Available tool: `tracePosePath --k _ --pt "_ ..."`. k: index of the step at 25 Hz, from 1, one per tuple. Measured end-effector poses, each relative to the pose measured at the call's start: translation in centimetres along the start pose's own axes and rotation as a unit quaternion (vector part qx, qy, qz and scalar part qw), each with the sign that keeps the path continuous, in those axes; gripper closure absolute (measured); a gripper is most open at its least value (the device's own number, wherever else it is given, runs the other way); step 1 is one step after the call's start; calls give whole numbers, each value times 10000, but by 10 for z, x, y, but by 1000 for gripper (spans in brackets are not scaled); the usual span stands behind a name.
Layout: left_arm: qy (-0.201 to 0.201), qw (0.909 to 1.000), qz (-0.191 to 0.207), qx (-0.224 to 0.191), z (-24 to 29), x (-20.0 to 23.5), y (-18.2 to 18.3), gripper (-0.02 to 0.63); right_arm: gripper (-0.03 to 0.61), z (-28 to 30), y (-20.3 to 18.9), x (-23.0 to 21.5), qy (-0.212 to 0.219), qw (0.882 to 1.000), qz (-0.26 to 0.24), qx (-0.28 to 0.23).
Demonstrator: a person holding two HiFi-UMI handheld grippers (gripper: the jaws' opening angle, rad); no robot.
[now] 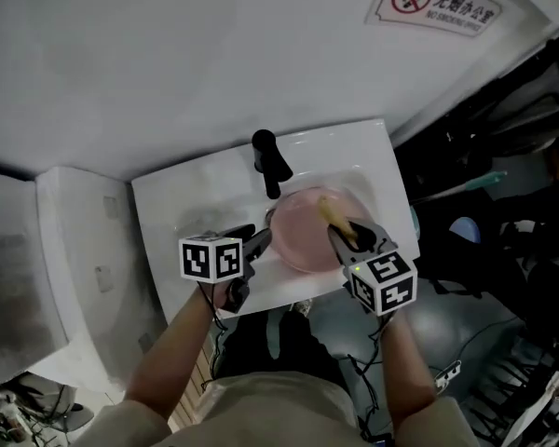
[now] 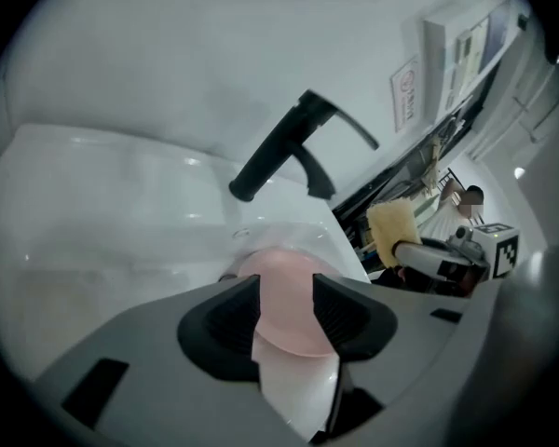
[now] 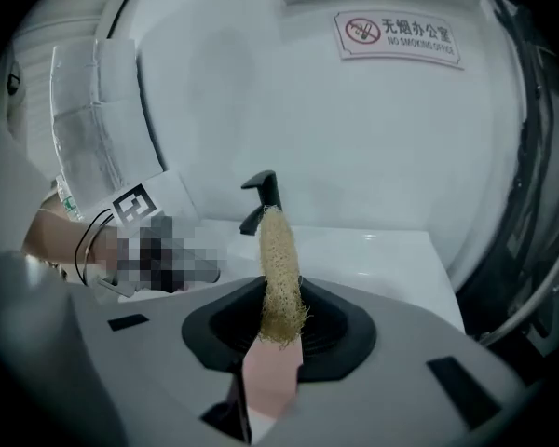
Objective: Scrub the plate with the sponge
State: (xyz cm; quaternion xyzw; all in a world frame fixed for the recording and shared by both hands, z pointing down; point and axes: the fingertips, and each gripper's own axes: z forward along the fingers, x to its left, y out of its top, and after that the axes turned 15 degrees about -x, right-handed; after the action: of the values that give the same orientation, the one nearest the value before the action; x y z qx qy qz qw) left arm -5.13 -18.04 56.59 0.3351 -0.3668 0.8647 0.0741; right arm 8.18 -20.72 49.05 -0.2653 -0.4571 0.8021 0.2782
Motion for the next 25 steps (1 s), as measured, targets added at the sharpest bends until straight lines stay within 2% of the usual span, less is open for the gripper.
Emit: tracePosePath --k 6,14,18,22,25 --pt "60 9955 -778 544 35 36 -47 417 489 38 -40 -1 259 9985 -54 474" --pt "53 9820 -1544 1085 63 59 -91 417 489 69 -83 2 643 9908 -251 1165" --pt "31 9753 -1806 1274 73 60 -107 446 489 81 -108 6 909 9822 -392 1597" --pt "154 9723 -1876 1385 77 61 -114 536 489 91 -130 15 1230 9698 -582 2024" --pt "237 9716 -1917 1365 78 62 -114 544 489 98 -147 22 1465 9571 -782 2374"
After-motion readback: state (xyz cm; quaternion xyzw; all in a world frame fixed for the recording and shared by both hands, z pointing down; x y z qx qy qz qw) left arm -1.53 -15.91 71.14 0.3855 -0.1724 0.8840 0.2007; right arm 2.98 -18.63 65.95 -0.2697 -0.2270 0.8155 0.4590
